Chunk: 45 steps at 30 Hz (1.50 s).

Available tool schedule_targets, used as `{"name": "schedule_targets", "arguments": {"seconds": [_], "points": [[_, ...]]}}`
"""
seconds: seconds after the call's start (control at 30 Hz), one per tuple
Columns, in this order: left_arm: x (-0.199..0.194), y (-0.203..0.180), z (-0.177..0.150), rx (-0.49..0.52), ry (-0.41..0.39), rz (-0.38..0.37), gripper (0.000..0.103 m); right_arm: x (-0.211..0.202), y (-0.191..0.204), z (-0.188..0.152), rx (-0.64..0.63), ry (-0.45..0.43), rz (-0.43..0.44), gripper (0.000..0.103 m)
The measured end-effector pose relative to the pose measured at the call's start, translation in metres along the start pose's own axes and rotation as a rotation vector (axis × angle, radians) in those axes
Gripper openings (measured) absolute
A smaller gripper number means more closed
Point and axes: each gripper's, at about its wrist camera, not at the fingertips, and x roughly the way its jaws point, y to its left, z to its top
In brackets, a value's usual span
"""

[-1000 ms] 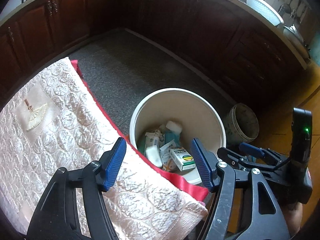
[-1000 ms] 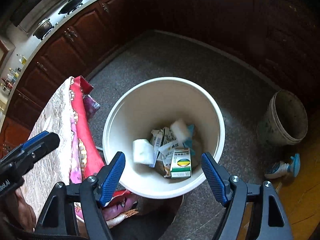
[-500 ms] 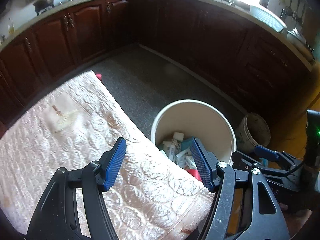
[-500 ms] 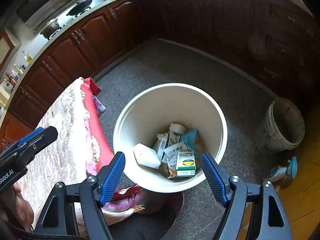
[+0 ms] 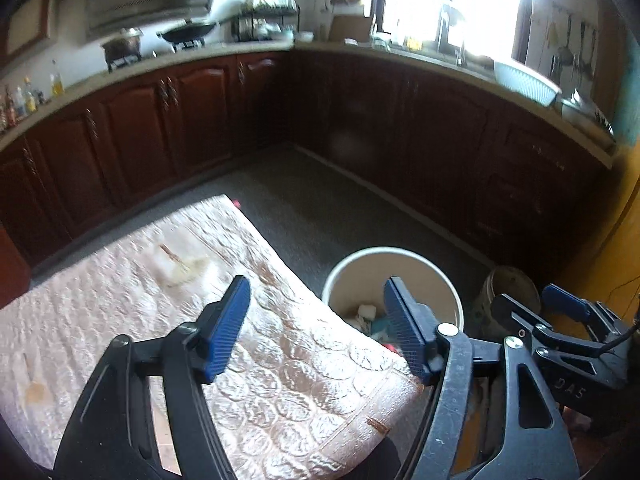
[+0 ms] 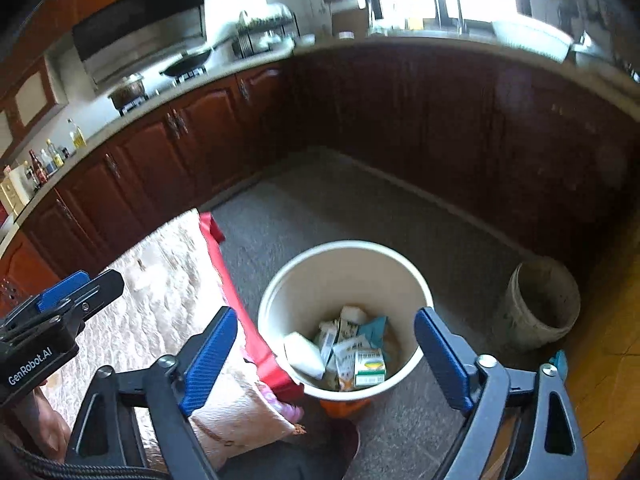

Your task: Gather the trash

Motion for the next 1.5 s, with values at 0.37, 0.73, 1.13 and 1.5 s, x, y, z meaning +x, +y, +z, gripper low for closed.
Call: {"name": "schedule_targets", "arguments": {"seconds": [0.37,0.73,1.13,1.5], "points": [[-0.068,0.017,-0.001,-0.014,-0.158,0.05,0.084,-0.069,0.024,0.003,-0.025,-0.18,0.005,0.097],[-0.101,0.029,-0.005,-0.036,-0.229,0.064,0.084,-0.104,0.042,0.004,-0.051,-0.277,-0.014,0.1],[-0.109,0.033,-0.005,-0.059,-0.253,0.079,0.084,-0.118,0.046,0.002,-0.057,-0.324,-0.02,0.103],[-0.111,0.034,-0.004,-0.058,-0.261,0.087,0.084,-0.12,0.048,0.004,-0.062,-0.326,-0.014,0.103]]}}
